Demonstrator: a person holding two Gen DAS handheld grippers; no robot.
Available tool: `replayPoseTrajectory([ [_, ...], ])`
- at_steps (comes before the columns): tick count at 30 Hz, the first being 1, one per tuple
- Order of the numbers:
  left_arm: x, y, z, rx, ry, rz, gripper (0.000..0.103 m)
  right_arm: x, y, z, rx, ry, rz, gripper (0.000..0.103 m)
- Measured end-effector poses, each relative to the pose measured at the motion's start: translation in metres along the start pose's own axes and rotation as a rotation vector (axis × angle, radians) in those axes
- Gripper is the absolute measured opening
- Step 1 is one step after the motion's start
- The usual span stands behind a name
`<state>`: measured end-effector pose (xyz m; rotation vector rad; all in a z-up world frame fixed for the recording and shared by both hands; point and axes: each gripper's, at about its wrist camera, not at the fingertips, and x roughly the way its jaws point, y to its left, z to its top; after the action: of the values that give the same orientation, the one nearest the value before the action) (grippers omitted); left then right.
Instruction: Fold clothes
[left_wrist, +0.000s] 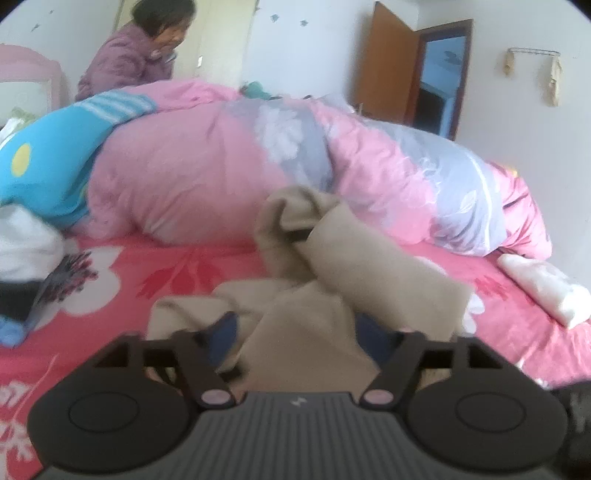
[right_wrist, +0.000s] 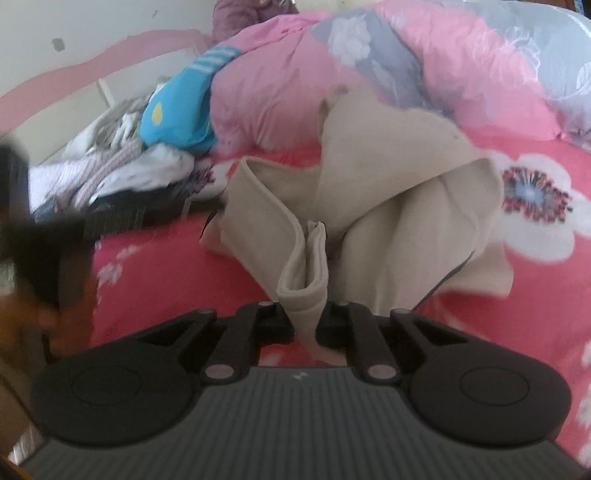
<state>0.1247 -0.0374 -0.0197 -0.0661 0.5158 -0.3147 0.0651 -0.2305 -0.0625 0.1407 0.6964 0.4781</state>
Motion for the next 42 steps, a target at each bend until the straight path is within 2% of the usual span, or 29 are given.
replayPoseTrajectory([
  [3, 0.019, -0.01, 0.0, 0.023, 0.043, 0.017, 0.08, -0.007, 0.007, -0.018, 0.013, 0.006, 0.014, 0.006],
  [5, 0.034, -0.012, -0.007, 0.023, 0.109, 0.027, 0.068, -0.012, 0.01, -0.028, 0.026, 0.008, 0.025, 0.006],
  [6, 0.038, -0.011, -0.012, 0.017, 0.136, 0.037, 0.054, -0.013, 0.011, -0.032, 0.027, 0.009, 0.026, 0.006],
  [7, 0.041, -0.009, -0.018, 0.004, 0.161, 0.044, 0.046, -0.015, 0.012, -0.035, 0.029, 0.009, 0.028, 0.006],
  [8, 0.043, -0.006, -0.024, -0.009, 0.185, 0.051, 0.042, -0.018, 0.012, -0.038, 0.03, 0.007, 0.029, 0.006],
  [10, 0.04, 0.003, -0.035, -0.04, 0.21, 0.053, 0.016, -0.025, 0.012, -0.043, 0.023, -0.001, 0.028, 0.006],
  [13, 0.032, 0.018, -0.05, -0.078, 0.227, 0.062, 0.007, -0.032, 0.012, -0.044, -0.002, -0.006, 0.03, 0.011],
  [15, 0.023, 0.027, -0.056, -0.1, 0.219, 0.07, 0.006, -0.036, 0.012, -0.043, -0.009, -0.007, 0.038, 0.012],
  [18, 0.009, 0.04, -0.066, -0.134, 0.208, 0.082, 0.006, -0.044, 0.012, -0.037, -0.019, -0.028, 0.039, 0.022],
  [20, 0.0, 0.046, -0.07, -0.159, 0.204, 0.077, 0.006, -0.05, 0.012, -0.031, -0.03, -0.052, 0.035, 0.032],
  [22, -0.009, 0.044, -0.073, -0.154, 0.196, 0.078, 0.006, -0.057, 0.012, -0.026, -0.041, -0.077, 0.03, 0.054],
  [25, -0.022, 0.034, -0.077, -0.105, 0.188, 0.081, 0.006, -0.067, 0.012, -0.017, -0.058, -0.113, 0.024, 0.072],
  [27, -0.024, 0.028, -0.08, -0.066, 0.187, 0.087, 0.007, -0.069, 0.012, -0.007, -0.082, -0.135, -0.01, 0.082],
  [29, -0.027, 0.021, -0.081, -0.031, 0.174, 0.095, 0.009, -0.063, 0.014, 0.006, -0.122, -0.152, -0.051, 0.083],
  [32, -0.028, 0.015, -0.081, -0.016, 0.147, 0.086, 0.035, -0.049, 0.018, 0.027, -0.19, -0.172, -0.114, 0.088],
  [33, -0.028, 0.013, -0.08, -0.007, 0.138, 0.089, 0.048, -0.041, 0.021, 0.034, -0.214, -0.176, -0.137, 0.091],
  [34, -0.026, 0.011, -0.081, 0.0, 0.135, 0.094, 0.052, -0.034, 0.023, 0.04, -0.234, -0.178, -0.16, 0.094],
  [37, -0.02, 0.008, -0.081, 0.018, 0.127, 0.108, 0.052, -0.007, 0.027, 0.055, -0.277, -0.173, -0.219, 0.095],
  [39, -0.013, 0.012, -0.082, -0.008, 0.145, 0.106, 0.051, 0.014, 0.025, 0.065, -0.288, -0.16, -0.246, 0.095],
  [41, -0.007, 0.017, -0.084, -0.036, 0.169, 0.111, 0.043, 0.034, 0.021, 0.073, -0.29, -0.143, -0.271, 0.095],
  [42, -0.006, 0.019, -0.085, -0.047, 0.17, 0.119, 0.034, 0.044, 0.017, 0.078, -0.285, -0.132, -0.286, 0.095],
])
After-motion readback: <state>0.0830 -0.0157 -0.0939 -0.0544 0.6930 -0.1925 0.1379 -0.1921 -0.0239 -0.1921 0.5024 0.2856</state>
